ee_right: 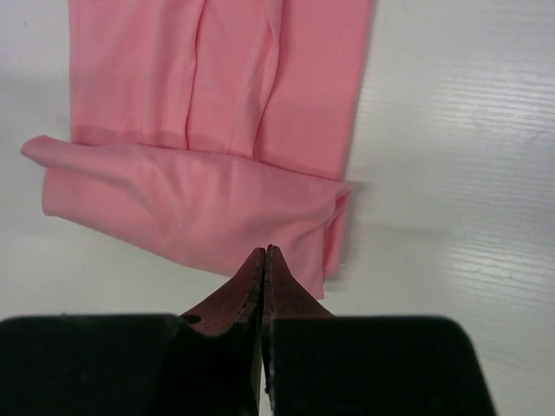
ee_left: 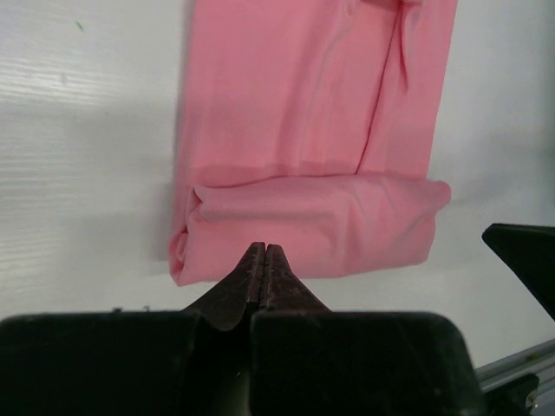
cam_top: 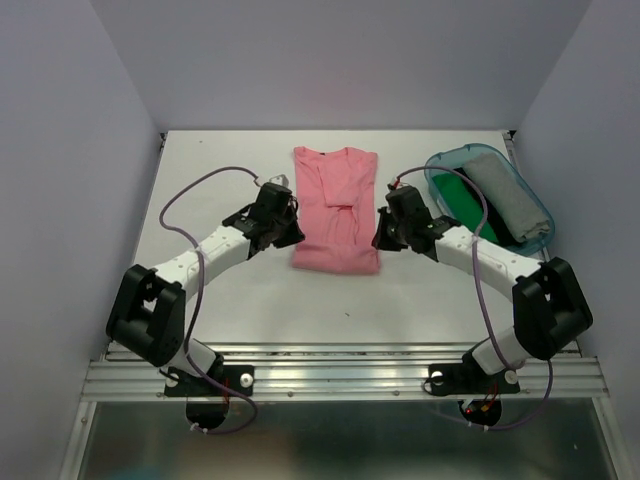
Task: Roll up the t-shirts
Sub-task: Roll the T-shirt to the center of the board.
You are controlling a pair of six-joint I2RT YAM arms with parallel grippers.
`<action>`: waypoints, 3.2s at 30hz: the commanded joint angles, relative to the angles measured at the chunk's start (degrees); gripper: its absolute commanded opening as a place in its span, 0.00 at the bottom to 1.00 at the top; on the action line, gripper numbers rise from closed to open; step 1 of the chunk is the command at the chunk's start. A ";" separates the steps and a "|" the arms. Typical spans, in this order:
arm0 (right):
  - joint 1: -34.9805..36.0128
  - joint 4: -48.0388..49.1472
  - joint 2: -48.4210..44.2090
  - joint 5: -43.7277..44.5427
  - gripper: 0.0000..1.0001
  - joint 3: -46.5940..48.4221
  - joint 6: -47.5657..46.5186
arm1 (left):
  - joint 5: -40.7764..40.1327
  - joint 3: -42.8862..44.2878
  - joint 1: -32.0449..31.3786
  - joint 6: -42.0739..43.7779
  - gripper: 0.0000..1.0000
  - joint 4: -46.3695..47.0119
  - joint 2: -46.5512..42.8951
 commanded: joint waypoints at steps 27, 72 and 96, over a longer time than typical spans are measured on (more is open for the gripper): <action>1.25 0.64 5.21 -1.26 0.01 6.13 -4.08 | -0.31 5.03 -2.31 4.21 0.00 -0.79 7.20; 29.55 12.41 13.29 21.23 0.72 1.74 -45.55 | -1.19 6.36 16.31 7.55 0.00 -12.66 -15.04; 28.41 17.72 23.67 22.38 0.01 4.19 -45.65 | 1.35 1.43 18.86 7.99 0.00 -10.72 -17.59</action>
